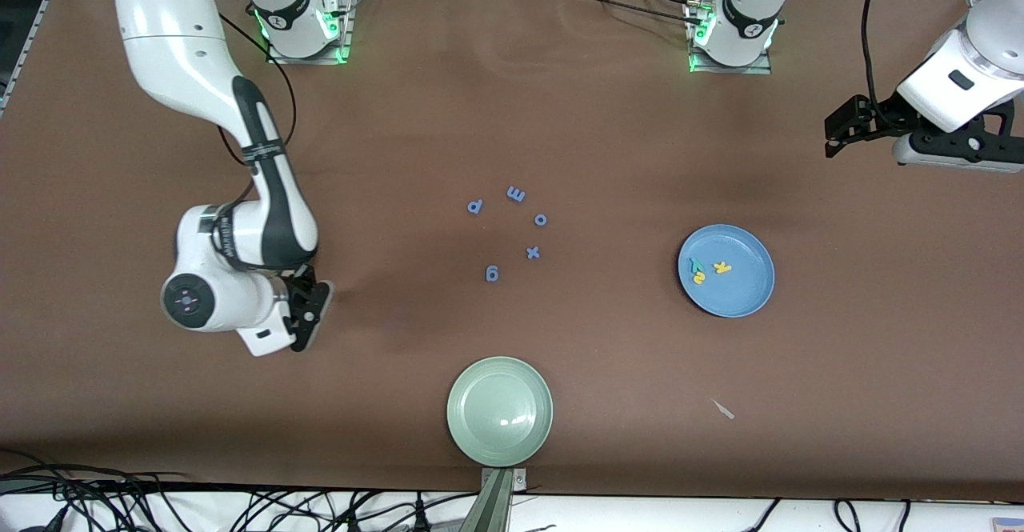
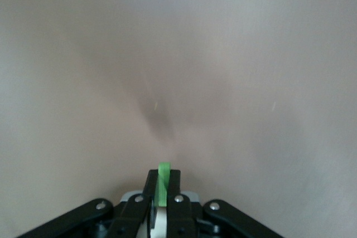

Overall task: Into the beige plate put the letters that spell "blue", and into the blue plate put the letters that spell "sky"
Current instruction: 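Carry the green bar to the white plate and release it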

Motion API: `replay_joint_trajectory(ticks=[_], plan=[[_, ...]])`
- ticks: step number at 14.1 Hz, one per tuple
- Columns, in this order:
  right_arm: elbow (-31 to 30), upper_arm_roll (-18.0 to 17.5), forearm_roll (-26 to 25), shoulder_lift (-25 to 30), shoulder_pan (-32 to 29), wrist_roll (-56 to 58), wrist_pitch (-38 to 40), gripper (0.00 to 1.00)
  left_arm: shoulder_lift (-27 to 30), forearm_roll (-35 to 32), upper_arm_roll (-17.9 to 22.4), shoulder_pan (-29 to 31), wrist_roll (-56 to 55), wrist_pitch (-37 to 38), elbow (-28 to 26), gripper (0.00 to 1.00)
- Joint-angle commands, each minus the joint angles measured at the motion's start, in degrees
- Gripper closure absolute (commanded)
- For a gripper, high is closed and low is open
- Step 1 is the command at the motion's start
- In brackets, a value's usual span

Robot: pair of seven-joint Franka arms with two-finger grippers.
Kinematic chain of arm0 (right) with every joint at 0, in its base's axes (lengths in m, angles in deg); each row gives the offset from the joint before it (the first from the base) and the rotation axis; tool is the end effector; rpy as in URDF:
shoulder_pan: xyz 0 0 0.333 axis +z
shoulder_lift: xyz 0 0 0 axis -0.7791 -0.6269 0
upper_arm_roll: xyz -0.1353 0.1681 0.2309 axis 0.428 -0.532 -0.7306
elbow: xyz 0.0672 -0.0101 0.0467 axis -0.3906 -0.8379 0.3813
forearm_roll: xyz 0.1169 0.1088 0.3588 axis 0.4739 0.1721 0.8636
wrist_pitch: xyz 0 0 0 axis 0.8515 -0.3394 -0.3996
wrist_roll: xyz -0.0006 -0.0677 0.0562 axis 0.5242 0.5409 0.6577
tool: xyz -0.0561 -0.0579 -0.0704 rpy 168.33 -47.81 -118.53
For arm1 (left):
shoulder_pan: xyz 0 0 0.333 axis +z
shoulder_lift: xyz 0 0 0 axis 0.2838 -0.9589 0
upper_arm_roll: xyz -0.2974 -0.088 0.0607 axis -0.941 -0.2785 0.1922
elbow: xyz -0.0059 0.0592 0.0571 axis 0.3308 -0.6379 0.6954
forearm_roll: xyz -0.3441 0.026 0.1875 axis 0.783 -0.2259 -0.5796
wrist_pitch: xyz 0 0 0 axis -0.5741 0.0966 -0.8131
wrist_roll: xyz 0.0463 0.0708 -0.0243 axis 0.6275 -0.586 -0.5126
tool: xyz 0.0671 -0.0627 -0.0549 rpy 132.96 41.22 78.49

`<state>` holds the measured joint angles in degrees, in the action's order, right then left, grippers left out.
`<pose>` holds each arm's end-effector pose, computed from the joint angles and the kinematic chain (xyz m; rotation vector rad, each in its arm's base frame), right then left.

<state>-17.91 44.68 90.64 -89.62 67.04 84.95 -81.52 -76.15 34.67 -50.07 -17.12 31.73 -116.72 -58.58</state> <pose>0.6993 0.1061 0.2278 -2.4729 -1.5918 0.3281 0.5409 -0.0528 0.6002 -3.1235 0.1624 0.0075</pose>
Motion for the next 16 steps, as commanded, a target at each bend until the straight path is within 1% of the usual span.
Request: replay_joint_trajectory(ticks=[1,4,5,6,7,12,13,14,16], plan=[[0.0,-0.7,1.4,1.1,-4.5,1.0,6.3,1.0,-0.2,0.5,0.1,-0.1,-0.4,1.2,1.3,0.0],[-0.8,-1.0,1.8,0.9,-9.4,1.0,10.5,1.0,-0.2,0.5,0.1,-0.1,-0.4,1.2,1.3,0.0],[-0.8,-1.0,3.1,0.9,-10.6,1.0,12.1,1.0,-0.2,0.5,0.1,-0.1,-0.4,1.2,1.3,0.0],[-0.9,-1.0,3.5,0.8,-10.8,1.0,13.4,0.79,-0.2,0.5,0.1,-0.1,-0.4,1.2,1.3,0.0],[-0.9,-1.0,3.5,0.7,-11.1,0.5,14.1,0.01,-0.2,0.5,0.1,-0.1,-0.4,1.2,1.3,0.0],[0.2,-1.3,3.5,1.3,-10.7,-1.8,14.3,0.0,-0.2,0.5,0.1,-0.1,-0.4,1.2,1.3,0.0],[1.4,-1.3,3.5,1.3,-10.4,-2.2,14.1,0.0,-0.2,0.5,0.1,-0.1,-0.4,1.2,1.3,0.0],[4.0,-1.3,3.4,1.2,-10.4,-3.3,14.2,0.0,-0.2,0.5,0.1,-0.1,-0.4,1.2,1.3,0.0],[5.3,-1.3,3.3,1.4,-10.0,-5.2,14.4,0.0,-0.2,0.5,0.1,-0.1,-0.5,1.2,1.3,0.0]])
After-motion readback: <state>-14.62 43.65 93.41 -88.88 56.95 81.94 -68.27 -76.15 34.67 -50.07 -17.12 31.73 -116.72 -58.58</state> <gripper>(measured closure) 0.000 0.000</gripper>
